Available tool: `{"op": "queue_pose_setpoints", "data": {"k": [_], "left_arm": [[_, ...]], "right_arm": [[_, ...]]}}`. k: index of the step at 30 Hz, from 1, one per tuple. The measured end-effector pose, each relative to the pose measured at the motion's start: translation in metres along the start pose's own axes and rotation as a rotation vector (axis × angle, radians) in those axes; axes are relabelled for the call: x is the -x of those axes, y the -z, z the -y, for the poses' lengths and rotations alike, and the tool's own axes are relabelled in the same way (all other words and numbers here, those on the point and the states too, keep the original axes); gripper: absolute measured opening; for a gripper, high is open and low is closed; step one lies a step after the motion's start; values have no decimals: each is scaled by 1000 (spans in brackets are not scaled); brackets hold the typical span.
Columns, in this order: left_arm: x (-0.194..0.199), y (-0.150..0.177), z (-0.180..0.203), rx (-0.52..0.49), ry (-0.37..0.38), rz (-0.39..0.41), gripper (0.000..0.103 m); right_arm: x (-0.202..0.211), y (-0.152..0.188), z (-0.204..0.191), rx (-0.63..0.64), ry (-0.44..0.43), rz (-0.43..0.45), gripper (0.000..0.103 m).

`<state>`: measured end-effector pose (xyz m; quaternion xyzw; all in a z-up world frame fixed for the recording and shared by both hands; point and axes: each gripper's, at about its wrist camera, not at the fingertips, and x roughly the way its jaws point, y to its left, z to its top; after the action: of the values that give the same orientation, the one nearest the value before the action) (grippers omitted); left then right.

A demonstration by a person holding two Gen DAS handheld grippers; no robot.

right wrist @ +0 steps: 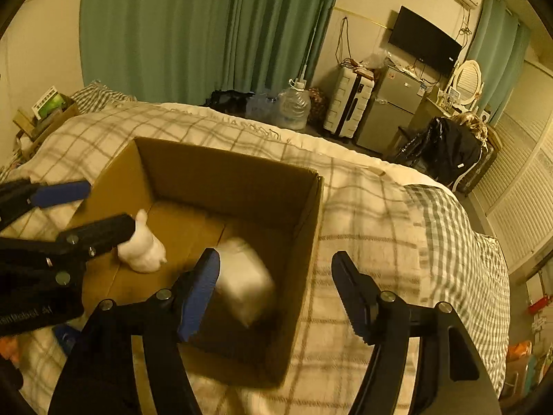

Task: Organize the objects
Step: 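Withdraw both grippers from the box back toward the remaining items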

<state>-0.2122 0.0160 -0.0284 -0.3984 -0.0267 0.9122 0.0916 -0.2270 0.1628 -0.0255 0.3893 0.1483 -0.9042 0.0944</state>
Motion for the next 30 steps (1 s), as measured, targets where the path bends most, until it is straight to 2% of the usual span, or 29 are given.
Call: {"op": "queue_pose_setpoints", "data": {"k": [4,8,10,13,15,18,25,30], "left_arm": [[26,1,1,-11,-18,3,75],[69,9,5,-12,-34,39,86],[87,12,8,-12,-34,59,89],[116,22,12,-17,-41,76,94],[133,30,13,-5,-63,92,103],[151,43,12,7,-59,106,103],[159,87,4,32,-77,95,103],[141,128,-4,38,-126,83,103]], "right_arm": [[32,4,2,1,24,15,67],[89,9,4,11,50,66,69],[118,11,4,12,61,92,71],[159,16,4,8,80,123,77],[180,22,3,4,96,140,85],[205,34,-1,-6,113,157,87],[215,79,-15,-45,110,145,89],[181,119,-26,-98,56,85,89]]}}
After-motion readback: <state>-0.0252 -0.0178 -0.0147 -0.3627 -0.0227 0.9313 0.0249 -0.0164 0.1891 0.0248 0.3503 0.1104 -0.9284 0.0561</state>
